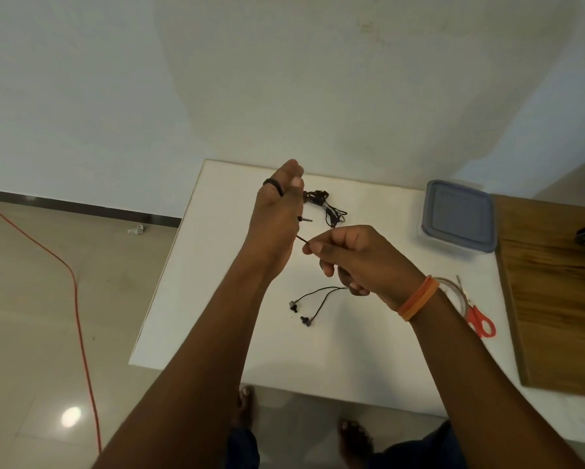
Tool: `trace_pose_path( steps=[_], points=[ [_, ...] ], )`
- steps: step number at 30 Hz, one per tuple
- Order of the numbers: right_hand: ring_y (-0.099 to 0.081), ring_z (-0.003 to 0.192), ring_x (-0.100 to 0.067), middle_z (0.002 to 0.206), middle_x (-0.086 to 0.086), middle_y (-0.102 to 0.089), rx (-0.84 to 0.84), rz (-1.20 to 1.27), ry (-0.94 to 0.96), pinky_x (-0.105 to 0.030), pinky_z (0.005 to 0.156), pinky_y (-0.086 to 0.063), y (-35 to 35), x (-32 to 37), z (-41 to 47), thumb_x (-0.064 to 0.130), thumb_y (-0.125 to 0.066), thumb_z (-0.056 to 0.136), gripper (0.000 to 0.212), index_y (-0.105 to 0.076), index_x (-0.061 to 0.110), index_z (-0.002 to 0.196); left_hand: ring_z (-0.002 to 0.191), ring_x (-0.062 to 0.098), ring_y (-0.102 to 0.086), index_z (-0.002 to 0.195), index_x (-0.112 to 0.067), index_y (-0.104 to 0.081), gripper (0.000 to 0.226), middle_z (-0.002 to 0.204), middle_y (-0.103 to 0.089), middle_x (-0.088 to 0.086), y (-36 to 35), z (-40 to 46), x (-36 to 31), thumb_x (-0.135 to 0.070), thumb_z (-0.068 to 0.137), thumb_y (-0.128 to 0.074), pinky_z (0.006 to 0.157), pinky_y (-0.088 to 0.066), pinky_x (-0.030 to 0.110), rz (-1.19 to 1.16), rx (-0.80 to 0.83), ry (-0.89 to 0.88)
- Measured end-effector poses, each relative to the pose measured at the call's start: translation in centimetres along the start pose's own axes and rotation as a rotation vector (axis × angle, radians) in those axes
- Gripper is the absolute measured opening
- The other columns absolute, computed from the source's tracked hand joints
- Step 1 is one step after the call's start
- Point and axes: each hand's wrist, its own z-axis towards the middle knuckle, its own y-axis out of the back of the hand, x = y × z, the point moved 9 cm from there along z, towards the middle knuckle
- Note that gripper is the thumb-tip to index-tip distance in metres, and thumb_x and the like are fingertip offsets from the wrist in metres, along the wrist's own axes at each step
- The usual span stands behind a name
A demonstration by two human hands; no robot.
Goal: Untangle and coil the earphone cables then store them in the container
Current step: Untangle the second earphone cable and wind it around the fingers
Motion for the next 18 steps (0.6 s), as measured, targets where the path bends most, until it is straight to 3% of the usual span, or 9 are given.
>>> trace_pose_path(
  steps=[2, 4, 7, 9, 11, 14, 18],
  points=[
    [-0.040, 0.039, -0.007, 0.063, 0.000, -0.062, -0.006, -0.148, 0.038, -0.020, 0.040, -0.031, 0.3, 0.7, -0.1, 0.025, -0.062, 0.094, 0.017, -0.072, 0.013, 0.101, 0.137, 0.008, -0.040, 0.149, -0.013, -0.036, 0.044, 0.150, -0.043, -0.001, -0.1, -0.4, -0.5, -0.014, 0.105, -0.040, 0.111, -0.033, 0.022, 0.309, -0.046, -0.085],
    [-0.048, 0.040, -0.002, 0.065, 0.001, -0.067, -0.017, -0.301, 0.093, -0.014, 0.042, -0.038, 0.8, 1.6, -0.5, 0.022, -0.064, 0.092, 0.014, -0.074, 0.014, 0.099, 0.127, 0.011, -0.050, 0.142, -0.010, -0.045, 0.038, 0.141, -0.052, 0.002, -0.9, -0.4, -0.4, -0.015, 0.105, -0.039, 0.107, -0.041, 0.026, 0.485, 0.000, -0.151],
    [-0.056, 0.048, 0.002, 0.066, 0.000, -0.071, -0.074, -0.397, 0.177, -0.011, 0.047, -0.041, 2.4, 2.9, -1.2, 0.016, -0.067, 0.088, 0.009, -0.076, 0.015, 0.088, 0.095, 0.022, -0.068, 0.112, -0.011, -0.061, 0.024, 0.113, -0.065, 0.004, -2.0, -0.7, 1.9, -0.021, 0.104, -0.041, 0.079, -0.060, 0.039, 0.562, 0.174, -0.041],
    [-0.059, 0.053, 0.005, 0.065, 0.000, -0.071, -0.101, -0.421, 0.231, -0.007, 0.051, -0.041, 3.2, 3.7, -1.7, 0.014, -0.068, 0.087, 0.008, -0.076, 0.014, 0.084, 0.080, 0.027, -0.072, 0.093, -0.014, -0.063, 0.024, 0.090, -0.067, 0.002, -2.8, -1.2, 3.3, -0.024, 0.103, -0.044, 0.078, -0.060, 0.041, 0.600, 0.282, 0.036],
    [-0.063, 0.058, 0.003, 0.066, 0.000, -0.071, -0.104, -0.413, 0.282, -0.005, 0.053, -0.041, 3.6, 4.3, -1.9, 0.013, -0.069, 0.086, 0.007, -0.075, 0.014, 0.082, 0.074, 0.029, -0.074, 0.094, -0.010, -0.062, 0.028, 0.085, -0.066, 0.002, -3.8, -2.1, 4.5, -0.026, 0.103, -0.041, 0.079, -0.060, 0.043, 0.597, 0.377, 0.126],
    [-0.065, 0.062, -0.003, 0.068, -0.001, -0.072, -0.120, -0.395, 0.349, -0.005, 0.056, -0.042, 3.9, 4.9, -2.2, 0.013, -0.069, 0.087, 0.006, -0.074, 0.013, 0.086, 0.077, 0.034, -0.074, 0.106, 0.001, -0.062, 0.069, 0.093, -0.072, 0.017, -4.7, -3.2, 5.6, -0.054, 0.102, -0.020, 0.080, -0.060, 0.047, 0.514, 0.469, 0.269],
    [-0.067, 0.065, -0.007, 0.070, -0.006, -0.071, -0.130, -0.236, 0.418, -0.009, 0.062, -0.045, 4.3, 5.8, -2.6, 0.009, -0.067, 0.088, 0.006, -0.073, 0.008, 0.090, 0.084, 0.042, -0.072, 0.099, 0.010, -0.066, 0.119, 0.089, -0.072, 0.028, -6.3, -5.5, 5.8, -0.080, 0.077, 0.009, 0.082, -0.057, 0.049, 0.393, 0.660, 0.426]
  ],
)
